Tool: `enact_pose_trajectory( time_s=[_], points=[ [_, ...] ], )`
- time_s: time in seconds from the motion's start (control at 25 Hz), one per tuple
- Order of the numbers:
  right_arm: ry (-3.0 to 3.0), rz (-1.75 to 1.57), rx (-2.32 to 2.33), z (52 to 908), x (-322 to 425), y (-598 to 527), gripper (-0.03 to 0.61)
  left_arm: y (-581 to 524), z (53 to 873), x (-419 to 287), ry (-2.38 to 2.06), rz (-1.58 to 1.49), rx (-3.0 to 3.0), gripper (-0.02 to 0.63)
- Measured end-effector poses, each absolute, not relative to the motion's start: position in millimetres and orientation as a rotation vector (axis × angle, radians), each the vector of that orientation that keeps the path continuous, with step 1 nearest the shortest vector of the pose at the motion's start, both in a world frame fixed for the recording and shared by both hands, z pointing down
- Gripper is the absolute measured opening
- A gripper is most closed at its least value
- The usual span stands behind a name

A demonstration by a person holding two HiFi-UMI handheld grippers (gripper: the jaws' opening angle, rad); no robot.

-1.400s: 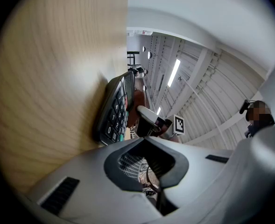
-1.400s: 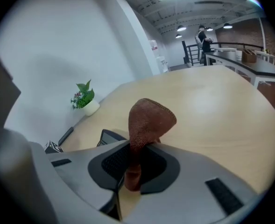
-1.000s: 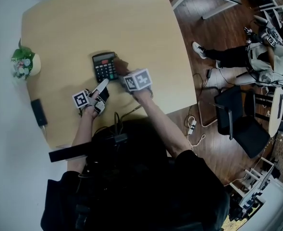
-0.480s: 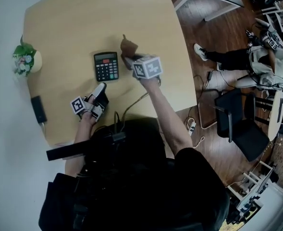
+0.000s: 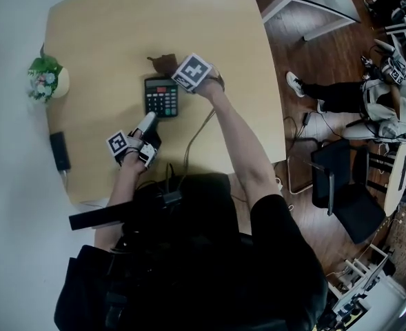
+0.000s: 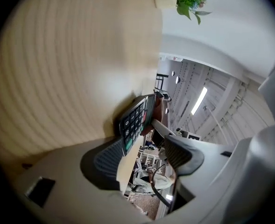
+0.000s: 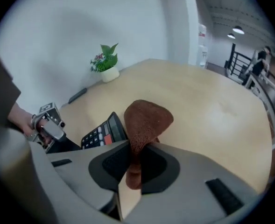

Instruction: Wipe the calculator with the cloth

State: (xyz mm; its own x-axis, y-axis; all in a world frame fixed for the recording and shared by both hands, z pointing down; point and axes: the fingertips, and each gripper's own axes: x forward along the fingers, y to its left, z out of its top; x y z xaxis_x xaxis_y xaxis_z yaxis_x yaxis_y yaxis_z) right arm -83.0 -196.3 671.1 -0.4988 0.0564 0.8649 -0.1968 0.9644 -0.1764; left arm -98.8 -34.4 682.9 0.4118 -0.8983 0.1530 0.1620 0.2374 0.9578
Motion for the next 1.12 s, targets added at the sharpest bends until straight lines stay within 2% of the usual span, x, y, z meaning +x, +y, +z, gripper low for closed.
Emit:
enact_pose_trajectory(
  time_s=[0.36,0.64,0.76,0.96,1.08,1.12],
  points=[
    [-2.077,0.772,0.292,668,-27,-159,0.042,-50,680,-141,-0.951,-0.875,1.149,0.279],
    [-2.132,1.076,0.441,674,-17,-93,0.044,-62,672,-188,-0.974,-0.908,1.221,0.256],
    [-2.192,1.005,0.535,669,-6,-113,0.046,-45,648,-162,-0.883,-0.887,1.344,0.198],
    [-2.305,0.717,0.493,643,-37,-174,0.046,-33,652,-72,-0.648,-0.769,1.444,0.181],
    [-2.302,0.602,0.348,642,-66,-181,0.046,-35,671,-56,-0.659,-0.725,1.399,0.171],
    [-2.282,0.574,0.293,646,-72,-177,0.046,-36,675,-57,-0.67,-0.726,1.383,0.1]
  ],
)
